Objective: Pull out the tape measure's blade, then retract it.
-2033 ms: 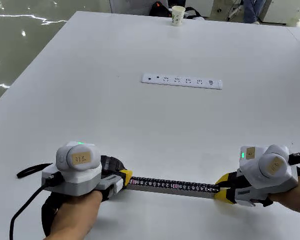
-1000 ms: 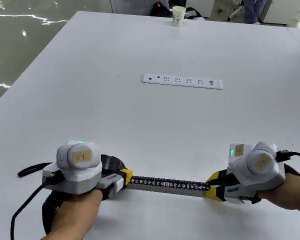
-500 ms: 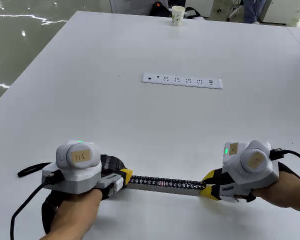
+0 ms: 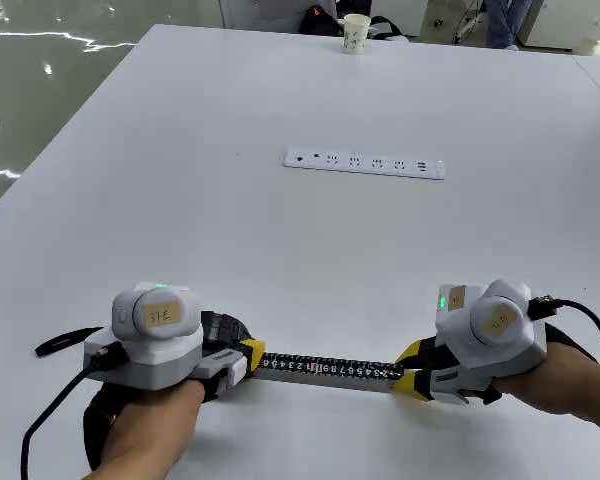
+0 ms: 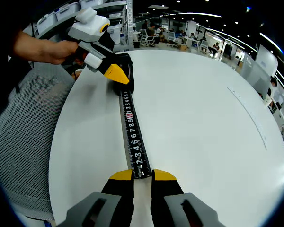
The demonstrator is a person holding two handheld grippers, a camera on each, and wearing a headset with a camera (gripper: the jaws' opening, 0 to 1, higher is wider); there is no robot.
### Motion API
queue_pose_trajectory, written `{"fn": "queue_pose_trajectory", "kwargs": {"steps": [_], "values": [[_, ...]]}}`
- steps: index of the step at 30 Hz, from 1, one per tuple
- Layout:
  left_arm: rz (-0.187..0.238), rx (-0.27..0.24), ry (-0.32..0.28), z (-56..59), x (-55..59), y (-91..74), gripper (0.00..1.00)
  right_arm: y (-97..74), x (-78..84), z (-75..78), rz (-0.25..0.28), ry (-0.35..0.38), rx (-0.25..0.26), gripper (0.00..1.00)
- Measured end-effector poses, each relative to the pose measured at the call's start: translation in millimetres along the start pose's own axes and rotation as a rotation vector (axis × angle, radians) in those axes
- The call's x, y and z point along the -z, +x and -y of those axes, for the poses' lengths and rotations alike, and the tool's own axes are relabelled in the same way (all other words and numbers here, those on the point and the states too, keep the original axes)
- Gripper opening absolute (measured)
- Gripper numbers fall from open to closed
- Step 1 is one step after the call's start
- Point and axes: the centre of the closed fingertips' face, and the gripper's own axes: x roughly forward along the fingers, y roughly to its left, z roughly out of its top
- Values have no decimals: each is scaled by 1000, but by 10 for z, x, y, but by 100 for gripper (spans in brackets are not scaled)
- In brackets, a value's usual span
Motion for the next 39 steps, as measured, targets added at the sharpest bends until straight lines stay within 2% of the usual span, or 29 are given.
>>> {"fn": "queue_pose_trajectory", "kwargs": {"steps": [39], "values": [[-3, 2, -6, -14, 2, -2, 59, 170, -239, -38, 20, -8, -21, 9]]}}
